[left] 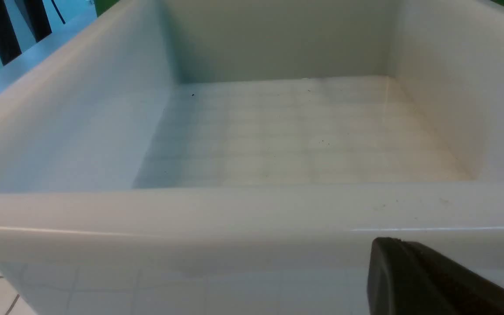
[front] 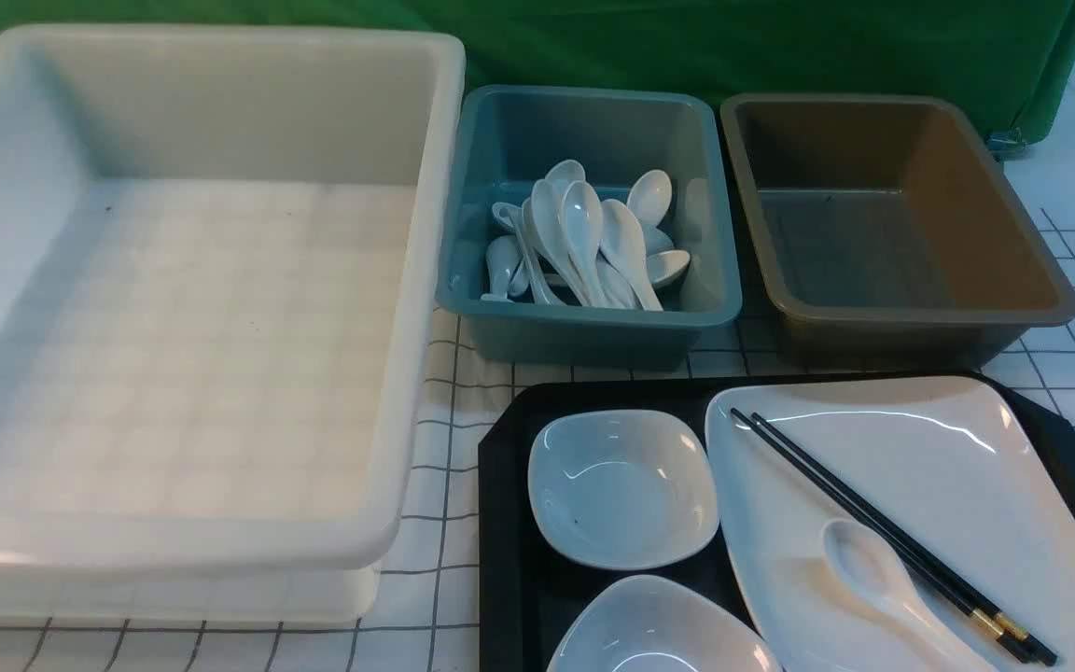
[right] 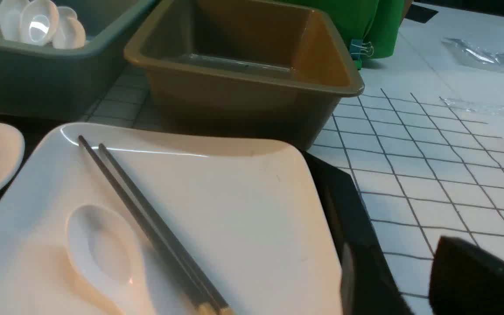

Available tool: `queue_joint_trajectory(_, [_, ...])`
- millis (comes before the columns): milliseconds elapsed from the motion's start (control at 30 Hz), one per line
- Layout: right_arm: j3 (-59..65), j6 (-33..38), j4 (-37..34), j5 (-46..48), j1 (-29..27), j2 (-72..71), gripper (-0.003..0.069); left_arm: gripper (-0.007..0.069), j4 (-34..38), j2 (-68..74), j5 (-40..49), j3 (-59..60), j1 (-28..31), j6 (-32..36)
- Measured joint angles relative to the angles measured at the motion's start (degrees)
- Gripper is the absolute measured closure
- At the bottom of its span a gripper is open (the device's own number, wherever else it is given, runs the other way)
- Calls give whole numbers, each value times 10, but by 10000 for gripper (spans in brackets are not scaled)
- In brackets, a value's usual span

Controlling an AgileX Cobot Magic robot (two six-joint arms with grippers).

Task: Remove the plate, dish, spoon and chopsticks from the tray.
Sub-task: Use the right arm to grab a pair of chopsticks from the plate

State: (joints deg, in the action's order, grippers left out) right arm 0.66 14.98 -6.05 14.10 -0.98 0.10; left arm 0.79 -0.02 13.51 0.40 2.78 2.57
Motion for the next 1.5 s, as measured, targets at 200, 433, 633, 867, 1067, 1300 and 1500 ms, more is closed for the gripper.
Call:
queue_joint_trajectory(200, [0, 0, 0, 0, 0, 0, 419, 619, 0, 0, 0, 0, 0, 0])
queue_joint_trajectory(433, [0, 0, 0, 0, 0, 0, 419, 619, 0, 0, 0, 0, 0, 0])
queue_joint_trajectory(633, [0, 0, 0, 0, 0, 0, 419, 619, 0, 0, 0, 0, 0, 0])
queue_joint_trajectory(867, [0, 0, 0, 0, 0, 0, 419, 619, 41, 0, -53, 0, 0, -26])
queue_joint_trajectory(1067, [0, 0, 0, 0, 0, 0, 419, 619, 222, 0, -242, 0, 0, -104])
queue_joint_trajectory(1300, [0, 0, 0, -3, 0, 0, 419, 619, 233, 0, -443, 0, 0, -202])
queue_joint_trajectory(1500, [1, -150, -116, -124, 1, 0, 419, 619, 192, 20, -490, -112, 0, -257])
